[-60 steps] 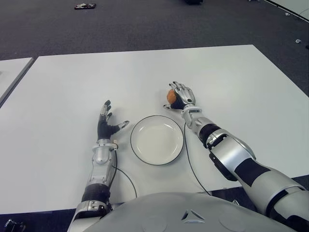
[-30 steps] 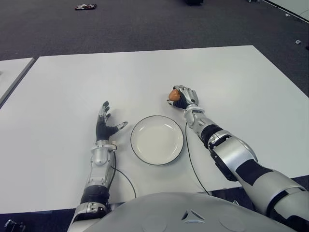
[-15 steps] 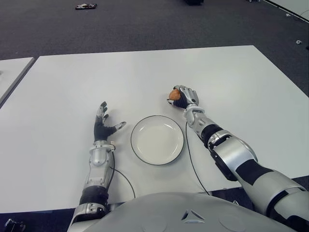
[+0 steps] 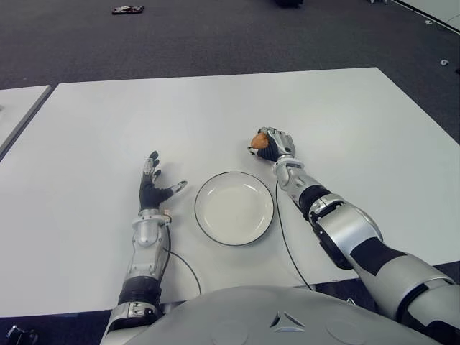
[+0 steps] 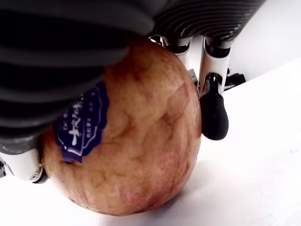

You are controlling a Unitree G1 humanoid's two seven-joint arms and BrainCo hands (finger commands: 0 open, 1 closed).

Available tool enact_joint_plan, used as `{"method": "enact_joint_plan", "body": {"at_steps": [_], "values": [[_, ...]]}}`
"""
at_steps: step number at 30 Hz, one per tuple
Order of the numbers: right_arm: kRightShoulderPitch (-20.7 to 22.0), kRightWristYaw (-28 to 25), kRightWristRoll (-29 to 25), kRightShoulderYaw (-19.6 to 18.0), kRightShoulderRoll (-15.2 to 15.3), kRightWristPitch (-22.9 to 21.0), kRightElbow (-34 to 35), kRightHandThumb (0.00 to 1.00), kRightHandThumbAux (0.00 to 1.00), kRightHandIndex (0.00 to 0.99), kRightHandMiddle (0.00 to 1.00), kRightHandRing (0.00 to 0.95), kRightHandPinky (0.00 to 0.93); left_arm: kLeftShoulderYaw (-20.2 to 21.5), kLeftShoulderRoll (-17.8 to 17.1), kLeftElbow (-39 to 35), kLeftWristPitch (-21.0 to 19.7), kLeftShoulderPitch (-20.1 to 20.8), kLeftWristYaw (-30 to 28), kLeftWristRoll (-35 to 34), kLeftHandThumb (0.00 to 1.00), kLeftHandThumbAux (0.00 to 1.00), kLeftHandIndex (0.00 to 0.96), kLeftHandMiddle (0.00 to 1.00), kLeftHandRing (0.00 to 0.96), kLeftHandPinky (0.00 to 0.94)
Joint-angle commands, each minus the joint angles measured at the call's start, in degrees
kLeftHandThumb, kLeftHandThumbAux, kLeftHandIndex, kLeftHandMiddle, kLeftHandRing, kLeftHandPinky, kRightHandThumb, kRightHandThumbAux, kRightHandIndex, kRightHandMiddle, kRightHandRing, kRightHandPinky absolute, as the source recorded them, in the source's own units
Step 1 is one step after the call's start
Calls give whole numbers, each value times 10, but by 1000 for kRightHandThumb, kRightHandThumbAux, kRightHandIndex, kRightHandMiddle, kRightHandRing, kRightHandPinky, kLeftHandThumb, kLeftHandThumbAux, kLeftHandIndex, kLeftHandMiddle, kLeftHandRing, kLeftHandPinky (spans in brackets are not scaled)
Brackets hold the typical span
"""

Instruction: Put the apples into the plate.

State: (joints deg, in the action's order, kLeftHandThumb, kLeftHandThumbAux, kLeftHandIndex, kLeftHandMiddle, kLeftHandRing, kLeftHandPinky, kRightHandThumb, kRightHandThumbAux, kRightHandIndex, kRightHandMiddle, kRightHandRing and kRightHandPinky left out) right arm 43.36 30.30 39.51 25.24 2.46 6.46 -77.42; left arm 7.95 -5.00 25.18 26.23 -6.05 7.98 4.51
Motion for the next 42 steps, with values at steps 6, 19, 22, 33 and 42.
{"method": "enact_joint_plan", "body": {"at_steps": [6,19,22,33,42], "values": [[9,8,-54,-50,-9,22,-5,951,662,371,493,533,811,-2,2,6,-7,-5,2,0,0,510,0,0,0,2],[28,114,-83,-79,5,158,31,952,661,374,495,532,846,-4,3,7,-5,-4,-1,-2,0,508,0,0,0,0],[26,133,-81,-78,9,188,43,952,661,375,497,530,847,-4,3,6,-5,-5,-1,-2,0,509,0,0,0,0],[11,161,-90,-89,27,285,104,865,677,393,531,827,864,-7,1,8,-7,-6,-5,-2,0,504,0,0,0,0],[-80,128,-96,-87,24,311,306,855,677,399,546,869,885,-8,0,15,-7,-4,-12,-4,0,502,0,0,0,0]]}}
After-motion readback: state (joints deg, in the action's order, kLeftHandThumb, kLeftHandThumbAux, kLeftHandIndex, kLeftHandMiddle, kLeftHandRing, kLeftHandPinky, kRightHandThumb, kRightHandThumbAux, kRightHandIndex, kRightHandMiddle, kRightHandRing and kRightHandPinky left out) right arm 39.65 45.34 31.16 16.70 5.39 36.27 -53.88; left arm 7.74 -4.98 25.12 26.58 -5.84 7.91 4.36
